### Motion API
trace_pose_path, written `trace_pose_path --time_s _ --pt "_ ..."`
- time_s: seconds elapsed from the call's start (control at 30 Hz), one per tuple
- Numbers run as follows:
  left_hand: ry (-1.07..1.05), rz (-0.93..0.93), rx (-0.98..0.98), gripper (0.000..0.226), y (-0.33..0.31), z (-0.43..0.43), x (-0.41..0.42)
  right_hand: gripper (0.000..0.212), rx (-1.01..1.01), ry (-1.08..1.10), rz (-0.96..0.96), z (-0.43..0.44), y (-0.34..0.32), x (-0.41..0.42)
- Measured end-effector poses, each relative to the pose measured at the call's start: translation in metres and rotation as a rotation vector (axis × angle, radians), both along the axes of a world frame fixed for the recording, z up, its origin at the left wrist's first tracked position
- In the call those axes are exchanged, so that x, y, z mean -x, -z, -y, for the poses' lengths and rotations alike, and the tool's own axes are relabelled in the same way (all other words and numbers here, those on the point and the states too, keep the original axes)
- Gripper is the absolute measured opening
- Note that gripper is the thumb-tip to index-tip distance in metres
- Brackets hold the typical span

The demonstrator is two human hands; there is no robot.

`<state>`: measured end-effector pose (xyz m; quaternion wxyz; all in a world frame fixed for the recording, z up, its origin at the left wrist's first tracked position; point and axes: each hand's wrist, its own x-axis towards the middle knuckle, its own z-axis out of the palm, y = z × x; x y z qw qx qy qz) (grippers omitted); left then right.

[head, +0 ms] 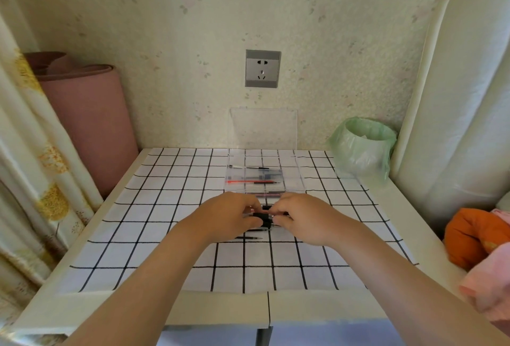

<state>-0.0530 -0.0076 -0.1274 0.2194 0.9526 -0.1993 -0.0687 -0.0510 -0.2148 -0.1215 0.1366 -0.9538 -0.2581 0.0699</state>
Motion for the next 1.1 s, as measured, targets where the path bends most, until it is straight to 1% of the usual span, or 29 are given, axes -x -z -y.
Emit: trace_pose_path --time_s 0.1,0.2,0.3,0.37,0.4,0.5,0.53,0.57,0.67,0.77,0.83,0.97,1.03,1.1 --pt "0.009 0.050 -0.006 0.010 -0.002 -0.001 0.001 0.025 0.035 -0.002 0.019 -0.003 0.001 -0.001" --pt "0.004 0.043 -0.013 0.003 -0.005 -0.003 0.001 0.022 0.008 0.019 0.051 -0.006 0.001 -0.001" --pt "0.005 0.005 -0.040 0.015 -0.006 -0.003 0.002 0.013 -0.011 0.045 0.093 -0.010 0.001 0.001" --pt "0.003 -0.007 -0.050 0.020 -0.006 -0.003 0.002 0.013 -0.007 0.057 0.131 -0.012 0.001 0.001" --pt "0.002 -0.007 -0.054 0.020 -0.005 -0.003 0.002 0.016 -0.012 0.065 0.141 -0.013 0.001 0.001" --pt "0.004 -0.005 -0.065 0.017 -0.006 -0.005 0.001 0.038 -0.055 0.079 0.112 -0.014 0.001 0.000" --pt "0.004 -0.005 -0.065 0.015 -0.006 -0.006 0.001 0.042 -0.056 0.070 0.098 -0.015 0.001 0.000" --pt "0.004 -0.005 -0.065 0.014 -0.006 -0.007 0.001 0.039 -0.046 0.053 0.098 -0.015 0.002 0.000" --pt "-0.004 -0.009 -0.067 0.013 -0.005 -0.008 0.000 0.019 -0.039 0.032 0.102 -0.015 0.002 0.000" --pt "-0.007 -0.015 -0.061 0.014 -0.005 -0.008 0.001 0.013 -0.052 0.056 0.125 -0.017 0.002 0.000" --pt "-0.002 -0.019 -0.061 0.015 -0.005 -0.006 0.001 0.013 -0.062 0.085 0.145 -0.018 0.002 -0.001" --pt "-0.014 -0.024 -0.051 0.018 -0.006 -0.004 0.002 0.033 -0.048 0.080 0.138 -0.018 0.003 0.000" --pt "-0.018 -0.023 -0.050 0.020 -0.007 -0.005 0.002 0.029 -0.039 0.065 0.124 -0.018 0.003 0.001" --pt "-0.016 -0.028 -0.046 0.021 -0.008 -0.004 0.003 0.018 -0.043 0.061 0.140 -0.018 0.004 0.001"
